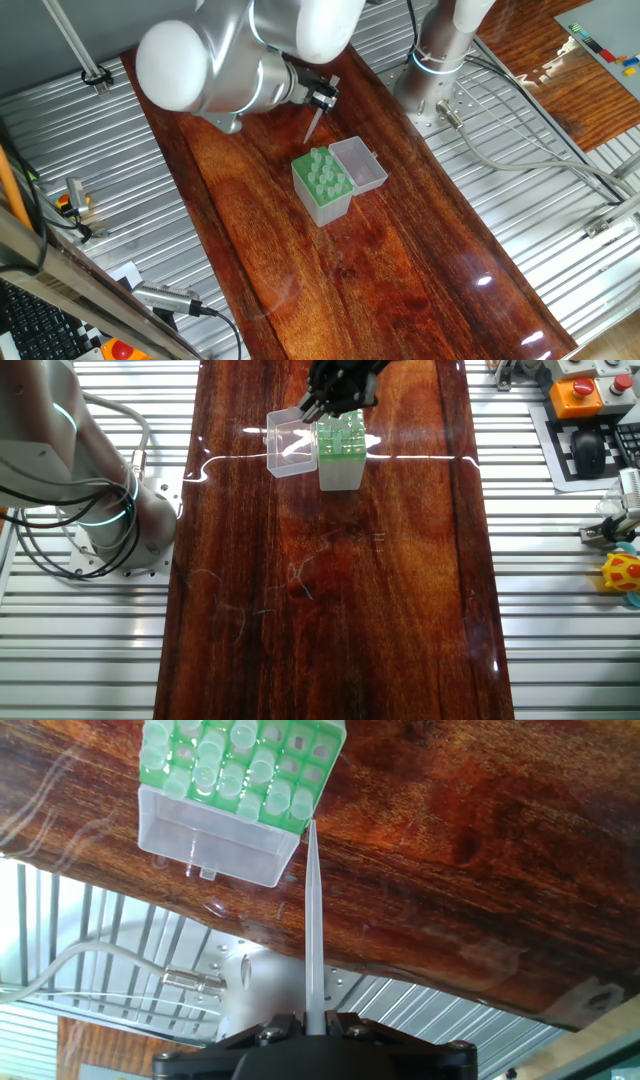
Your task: Insert a large pipette tip into the holder for large pipette tips
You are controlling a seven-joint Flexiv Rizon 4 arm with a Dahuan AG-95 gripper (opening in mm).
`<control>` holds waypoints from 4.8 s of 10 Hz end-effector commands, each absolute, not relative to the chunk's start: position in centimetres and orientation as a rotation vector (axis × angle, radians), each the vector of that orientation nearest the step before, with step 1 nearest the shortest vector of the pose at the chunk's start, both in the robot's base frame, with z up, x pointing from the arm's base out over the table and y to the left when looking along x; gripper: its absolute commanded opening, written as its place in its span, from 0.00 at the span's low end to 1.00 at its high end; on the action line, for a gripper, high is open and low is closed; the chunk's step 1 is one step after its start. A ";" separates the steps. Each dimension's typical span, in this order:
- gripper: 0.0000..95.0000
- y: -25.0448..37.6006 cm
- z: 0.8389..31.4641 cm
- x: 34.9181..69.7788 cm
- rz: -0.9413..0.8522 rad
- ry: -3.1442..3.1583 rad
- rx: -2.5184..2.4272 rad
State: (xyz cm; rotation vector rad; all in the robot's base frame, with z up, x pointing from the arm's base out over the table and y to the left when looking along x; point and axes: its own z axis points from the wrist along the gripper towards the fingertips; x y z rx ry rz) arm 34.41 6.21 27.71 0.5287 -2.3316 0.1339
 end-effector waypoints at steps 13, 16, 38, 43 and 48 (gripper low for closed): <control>0.00 5.9 26.1 34.5 0.150 -2.277 0.555; 0.00 6.2 25.4 34.5 0.156 -2.276 0.557; 0.20 6.3 22.3 34.4 0.197 -2.213 0.628; 0.20 5.8 22.8 34.5 0.181 -2.220 0.640; 0.20 3.5 24.0 34.8 0.155 -2.332 0.676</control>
